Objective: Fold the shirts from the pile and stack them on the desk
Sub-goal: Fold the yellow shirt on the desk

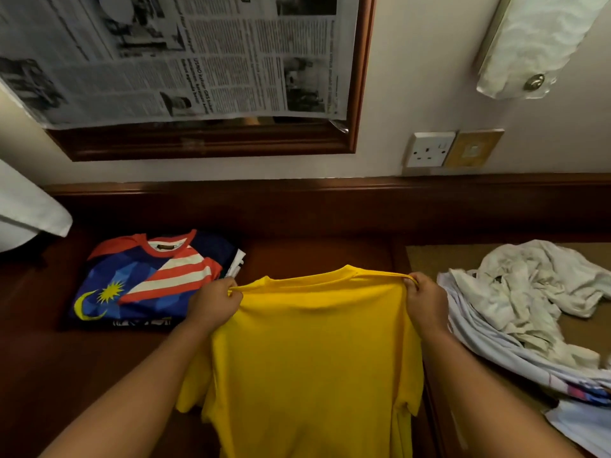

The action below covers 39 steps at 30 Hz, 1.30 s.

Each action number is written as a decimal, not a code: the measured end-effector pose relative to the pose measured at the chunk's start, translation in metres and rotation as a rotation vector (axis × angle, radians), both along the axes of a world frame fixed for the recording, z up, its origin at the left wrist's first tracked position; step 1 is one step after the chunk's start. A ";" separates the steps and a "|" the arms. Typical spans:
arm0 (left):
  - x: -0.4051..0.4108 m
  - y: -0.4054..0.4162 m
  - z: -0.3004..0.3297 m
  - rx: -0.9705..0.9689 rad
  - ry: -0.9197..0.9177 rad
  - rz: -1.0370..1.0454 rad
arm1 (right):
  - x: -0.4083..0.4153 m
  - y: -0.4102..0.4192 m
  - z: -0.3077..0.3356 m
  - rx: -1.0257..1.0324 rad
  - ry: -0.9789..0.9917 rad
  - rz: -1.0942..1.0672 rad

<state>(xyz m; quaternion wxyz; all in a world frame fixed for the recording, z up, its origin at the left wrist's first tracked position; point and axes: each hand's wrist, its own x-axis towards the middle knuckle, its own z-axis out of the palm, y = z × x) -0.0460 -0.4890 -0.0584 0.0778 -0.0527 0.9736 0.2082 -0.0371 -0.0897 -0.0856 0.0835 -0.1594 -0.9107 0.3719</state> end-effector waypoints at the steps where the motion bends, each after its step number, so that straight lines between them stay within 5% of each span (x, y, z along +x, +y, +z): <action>1: -0.008 0.000 -0.003 -0.017 0.008 -0.005 | -0.006 0.000 -0.006 0.013 -0.010 0.007; 7: -0.050 0.002 -0.027 -0.177 0.035 -0.046 | -0.054 0.006 -0.034 0.056 -0.092 0.067; 21: -0.184 -0.004 -0.065 -0.227 0.061 -0.088 | -0.191 -0.008 -0.056 0.221 -0.229 0.056; 26: -0.126 0.023 -0.094 -0.152 0.209 -0.063 | -0.125 -0.049 -0.080 0.291 -0.145 0.113; 33: 0.029 0.057 -0.153 -0.214 -0.125 -0.243 | 0.041 -0.108 -0.143 0.309 -0.327 0.388; 39: 0.028 0.039 -0.154 -0.241 -0.252 -0.203 | 0.033 -0.080 -0.142 0.405 -0.506 0.478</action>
